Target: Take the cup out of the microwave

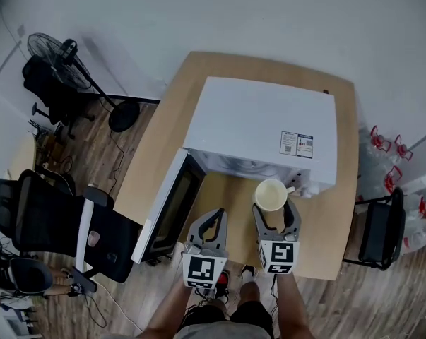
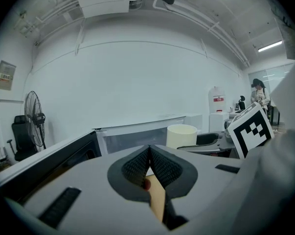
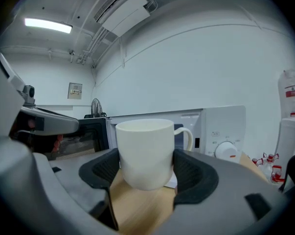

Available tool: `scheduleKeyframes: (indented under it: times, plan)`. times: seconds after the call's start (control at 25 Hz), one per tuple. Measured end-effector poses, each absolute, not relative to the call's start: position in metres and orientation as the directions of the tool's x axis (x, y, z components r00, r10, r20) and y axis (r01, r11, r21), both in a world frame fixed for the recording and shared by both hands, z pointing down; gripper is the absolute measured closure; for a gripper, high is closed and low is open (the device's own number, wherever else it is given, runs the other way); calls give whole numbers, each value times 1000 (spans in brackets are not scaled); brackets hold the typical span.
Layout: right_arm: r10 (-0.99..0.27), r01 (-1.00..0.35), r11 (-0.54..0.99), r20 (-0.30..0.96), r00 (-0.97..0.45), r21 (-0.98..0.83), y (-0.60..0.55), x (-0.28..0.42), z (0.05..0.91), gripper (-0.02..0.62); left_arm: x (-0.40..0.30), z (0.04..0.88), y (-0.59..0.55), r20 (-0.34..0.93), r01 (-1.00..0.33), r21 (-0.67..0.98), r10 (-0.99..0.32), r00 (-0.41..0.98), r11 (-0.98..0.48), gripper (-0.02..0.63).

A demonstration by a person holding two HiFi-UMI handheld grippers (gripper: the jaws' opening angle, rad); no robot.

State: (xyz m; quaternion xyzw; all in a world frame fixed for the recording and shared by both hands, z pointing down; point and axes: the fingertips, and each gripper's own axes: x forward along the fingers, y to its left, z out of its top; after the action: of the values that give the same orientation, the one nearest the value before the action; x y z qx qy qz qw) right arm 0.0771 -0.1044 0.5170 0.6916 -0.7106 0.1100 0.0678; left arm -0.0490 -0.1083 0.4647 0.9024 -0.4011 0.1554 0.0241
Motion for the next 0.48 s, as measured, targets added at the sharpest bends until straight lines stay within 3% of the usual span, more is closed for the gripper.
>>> scheduleKeyframes:
  times: [0.48]
  plan:
    - [-968,-994,-96,237,81,-52,-37,108,502,247,-17,457,-64,284,-654,-75,-645,709,-752,583]
